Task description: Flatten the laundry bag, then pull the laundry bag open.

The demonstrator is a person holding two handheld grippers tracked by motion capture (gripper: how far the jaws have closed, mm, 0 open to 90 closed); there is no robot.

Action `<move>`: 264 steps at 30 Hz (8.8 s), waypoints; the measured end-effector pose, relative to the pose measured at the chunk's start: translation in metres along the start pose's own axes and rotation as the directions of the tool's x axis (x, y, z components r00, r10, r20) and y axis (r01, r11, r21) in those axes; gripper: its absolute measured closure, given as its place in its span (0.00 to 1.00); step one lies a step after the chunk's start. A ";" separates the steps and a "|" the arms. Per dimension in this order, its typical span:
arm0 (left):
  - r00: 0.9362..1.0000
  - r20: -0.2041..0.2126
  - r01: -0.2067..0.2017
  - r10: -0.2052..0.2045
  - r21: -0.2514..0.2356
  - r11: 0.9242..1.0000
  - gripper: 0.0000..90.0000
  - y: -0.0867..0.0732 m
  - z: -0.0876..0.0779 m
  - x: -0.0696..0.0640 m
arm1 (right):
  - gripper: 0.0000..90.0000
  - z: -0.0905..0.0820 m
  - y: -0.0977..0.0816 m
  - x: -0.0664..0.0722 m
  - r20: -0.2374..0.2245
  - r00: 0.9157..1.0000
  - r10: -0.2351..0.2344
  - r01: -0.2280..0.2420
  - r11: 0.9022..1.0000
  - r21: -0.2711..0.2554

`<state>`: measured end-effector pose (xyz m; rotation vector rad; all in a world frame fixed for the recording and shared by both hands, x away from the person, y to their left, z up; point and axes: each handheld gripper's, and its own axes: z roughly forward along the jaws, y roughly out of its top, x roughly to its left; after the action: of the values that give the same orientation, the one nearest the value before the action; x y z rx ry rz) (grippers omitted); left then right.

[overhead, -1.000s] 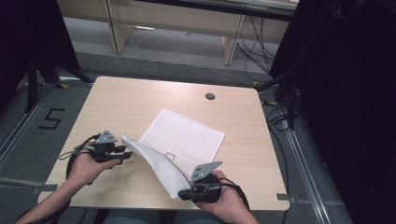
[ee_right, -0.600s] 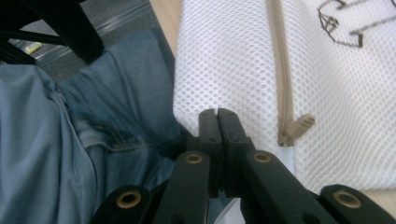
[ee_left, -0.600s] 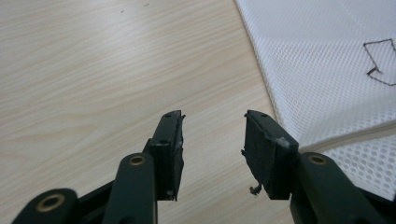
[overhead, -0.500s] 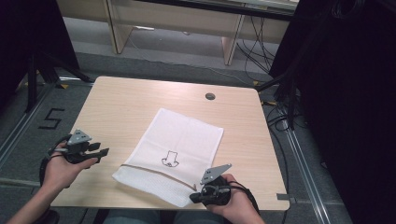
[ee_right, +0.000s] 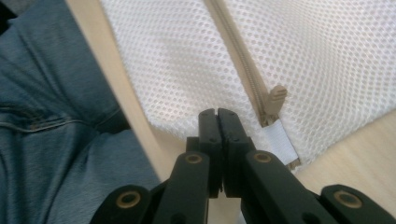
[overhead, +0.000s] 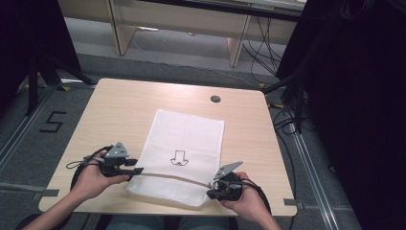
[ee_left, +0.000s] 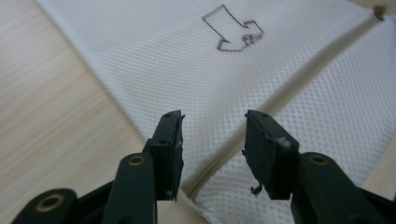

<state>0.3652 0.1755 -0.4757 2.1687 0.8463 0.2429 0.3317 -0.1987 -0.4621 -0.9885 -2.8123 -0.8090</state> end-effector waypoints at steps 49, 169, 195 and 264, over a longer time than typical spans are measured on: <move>0.986 0.085 -0.156 0.144 0.159 0.975 0.76 -0.004 0.033 -0.021 | 1.00 0.012 0.001 -0.039 0.246 0.951 0.188 -0.204 0.978 0.043; 0.912 0.293 -0.286 0.286 -0.042 0.957 0.82 0.081 0.109 -0.106 | 1.00 0.019 -0.002 -0.035 0.196 0.943 0.268 -0.257 0.963 -0.079; 0.917 0.300 -0.268 0.262 -0.022 0.963 0.79 0.087 0.140 -0.115 | 1.00 0.019 -0.003 -0.036 0.194 0.946 0.259 -0.247 0.965 -0.085; 0.876 0.273 -0.413 0.398 0.000 0.911 0.90 0.090 0.150 -0.130 | 1.00 0.018 -0.004 -0.037 0.182 0.946 0.266 -0.255 0.963 -0.086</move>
<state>0.3738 -0.0410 -0.4991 2.3518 0.2401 0.1272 0.3613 -0.2136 -0.4879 -1.4859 -2.7343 -0.8107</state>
